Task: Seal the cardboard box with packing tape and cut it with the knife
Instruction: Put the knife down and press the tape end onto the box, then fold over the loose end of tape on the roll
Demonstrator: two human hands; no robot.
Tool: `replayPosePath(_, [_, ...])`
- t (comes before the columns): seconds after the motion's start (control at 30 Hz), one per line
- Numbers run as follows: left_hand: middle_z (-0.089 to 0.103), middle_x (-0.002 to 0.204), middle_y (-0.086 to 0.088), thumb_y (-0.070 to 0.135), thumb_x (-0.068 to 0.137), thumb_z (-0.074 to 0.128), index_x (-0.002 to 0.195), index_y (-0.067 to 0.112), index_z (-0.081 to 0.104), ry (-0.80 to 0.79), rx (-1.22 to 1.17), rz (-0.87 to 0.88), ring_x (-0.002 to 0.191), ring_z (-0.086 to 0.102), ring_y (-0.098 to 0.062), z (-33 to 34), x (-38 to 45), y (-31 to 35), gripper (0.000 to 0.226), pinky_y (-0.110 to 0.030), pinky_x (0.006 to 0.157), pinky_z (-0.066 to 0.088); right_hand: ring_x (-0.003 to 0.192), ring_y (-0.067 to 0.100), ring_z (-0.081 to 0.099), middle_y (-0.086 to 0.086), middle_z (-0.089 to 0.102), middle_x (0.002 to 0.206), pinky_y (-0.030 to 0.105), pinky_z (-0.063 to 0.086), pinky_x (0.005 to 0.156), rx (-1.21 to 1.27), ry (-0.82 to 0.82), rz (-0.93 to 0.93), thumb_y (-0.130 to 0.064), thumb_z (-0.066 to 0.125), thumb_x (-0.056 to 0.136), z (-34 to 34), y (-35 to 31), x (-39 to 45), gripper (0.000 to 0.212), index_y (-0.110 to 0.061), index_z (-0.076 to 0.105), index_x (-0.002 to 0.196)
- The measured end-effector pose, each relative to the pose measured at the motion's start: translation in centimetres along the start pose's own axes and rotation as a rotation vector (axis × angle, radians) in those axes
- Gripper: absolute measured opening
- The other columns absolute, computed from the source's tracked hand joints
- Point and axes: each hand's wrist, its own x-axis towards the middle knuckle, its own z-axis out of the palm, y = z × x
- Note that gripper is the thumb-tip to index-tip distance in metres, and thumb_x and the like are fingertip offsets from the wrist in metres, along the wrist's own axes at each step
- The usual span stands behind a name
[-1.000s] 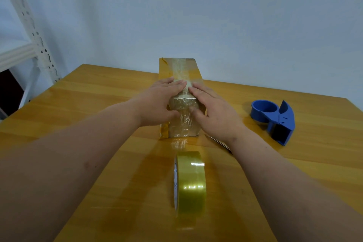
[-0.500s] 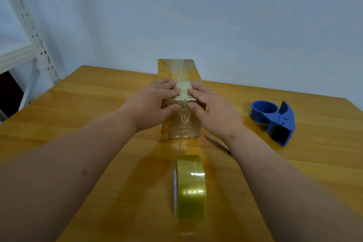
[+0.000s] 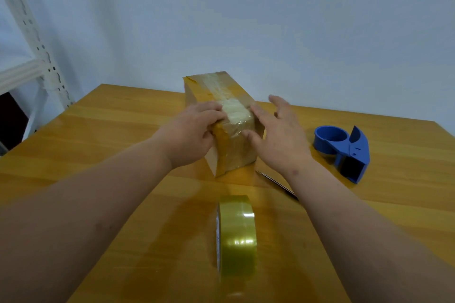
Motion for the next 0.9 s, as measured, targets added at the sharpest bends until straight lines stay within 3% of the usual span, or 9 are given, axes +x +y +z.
replayPosePath(0.1, [0.053, 0.128, -0.002, 0.017, 0.09, 0.055, 0.131, 0.019, 0.056, 0.078, 0.06, 0.034, 0.122, 0.044, -0.022, 0.6, 1.0, 0.2, 0.041, -0.035, 0.104, 0.039, 0.116, 0.029, 0.05, 0.01, 0.044, 0.132, 0.039, 0.046, 0.094, 0.01, 0.164, 0.033, -0.031, 0.063, 0.087, -0.3, 0.2, 0.5, 0.054, -0.024, 0.046, 0.138])
replayPosePath(0.17, [0.05, 0.118, -0.006, 0.021, 0.089, 0.058, 0.131, 0.019, 0.055, 0.128, 0.077, 0.021, 0.111, 0.045, -0.022, 1.4, 1.9, 0.6, 0.043, -0.033, 0.098, 0.041, 0.108, 0.025, 0.056, 0.007, 0.055, 0.123, 0.037, 0.047, 0.087, 0.103, 0.127, -0.065, -0.028, 0.061, 0.088, 0.0, 0.2, 0.5, 0.053, -0.02, 0.044, 0.137])
replayPosePath(0.27, [0.045, 0.123, -0.006, 0.022, 0.09, 0.055, 0.138, 0.019, 0.046, 0.151, 0.017, -0.012, 0.109, 0.046, -0.02, 2.3, 3.3, 1.5, 0.049, -0.031, 0.096, 0.042, 0.115, 0.021, 0.055, 0.005, 0.056, 0.131, 0.034, 0.046, 0.092, 0.182, 0.029, -0.134, -0.03, 0.06, 0.089, 1.0, 0.5, 0.4, 0.062, -0.017, 0.033, 0.143])
replayPosePath(0.33, [0.042, 0.138, -0.003, 0.019, 0.093, 0.049, 0.144, 0.023, 0.035, 0.071, -0.015, -0.016, 0.123, 0.044, -0.018, 2.8, 4.5, 1.9, 0.053, -0.026, 0.101, 0.036, 0.129, 0.022, 0.047, 0.006, 0.047, 0.145, 0.034, 0.041, 0.102, 0.245, -0.008, -0.055, -0.028, 0.062, 0.088, 1.4, 1.3, 0.8, 0.072, -0.017, 0.023, 0.149])
replayPosePath(0.43, [0.018, 0.16, 0.001, 0.013, 0.095, 0.044, 0.15, 0.03, 0.015, -0.103, -0.076, -0.031, 0.147, 0.013, -0.019, 3.1, 5.7, 2.2, 0.064, -0.033, 0.117, 0.019, 0.145, 0.023, 0.026, 0.005, 0.023, 0.161, 0.035, 0.026, 0.115, 0.244, -0.067, 0.091, -0.022, 0.062, 0.089, 2.1, 2.8, 1.3, 0.083, -0.017, 0.009, 0.153])
replayPosePath(0.53, [0.007, 0.161, 0.006, 0.01, 0.094, 0.046, 0.15, 0.025, 0.014, -0.034, -0.095, 0.01, 0.148, -0.008, -0.018, 3.1, 5.7, 1.7, 0.067, -0.034, 0.119, 0.003, 0.144, 0.022, 0.027, 0.006, 0.027, 0.158, 0.034, 0.023, 0.116, 0.221, -0.077, 0.177, -0.022, 0.058, 0.093, 2.2, 3.4, 0.8, 0.068, -0.015, 0.024, 0.151])
replayPosePath(0.63, [0.032, 0.152, 0.002, 0.014, 0.092, 0.05, 0.144, 0.023, 0.035, 0.164, -0.148, -0.075, 0.142, 0.021, -0.018, 2.7, 4.1, 1.1, 0.055, -0.029, 0.115, 0.018, 0.116, 0.014, 0.052, 0.001, 0.052, 0.139, 0.029, 0.041, 0.098, 0.313, -0.098, 0.235, -0.026, 0.054, 0.095, 1.1, 3.0, -0.6, 0.042, -0.019, 0.05, 0.136])
replayPosePath(0.77, [0.057, 0.129, 0.003, 0.021, 0.095, 0.047, 0.13, 0.022, 0.054, 0.064, -0.3, -0.258, 0.115, 0.051, -0.009, 1.9, -0.1, 1.1, 0.035, -0.034, 0.104, 0.042, 0.089, 0.006, 0.057, -0.006, 0.065, 0.112, 0.016, 0.043, 0.072, 0.49, -0.212, 0.219, -0.033, 0.054, 0.095, -1.4, 1.3, -4.0, 0.026, -0.022, 0.064, 0.116])
replayPosePath(0.9, [0.064, 0.116, 0.011, 0.041, 0.094, 0.043, 0.114, 0.035, 0.061, -0.106, -0.535, -0.381, 0.11, 0.057, -0.006, 0.6, -5.2, 1.5, 0.027, -0.04, 0.103, 0.044, 0.113, 0.004, 0.054, -0.014, 0.059, 0.126, 0.021, 0.043, 0.094, 0.682, -0.48, 0.16, -0.049, 0.061, 0.086, -3.7, 0.0, -8.4, 0.044, -0.032, 0.059, 0.127])
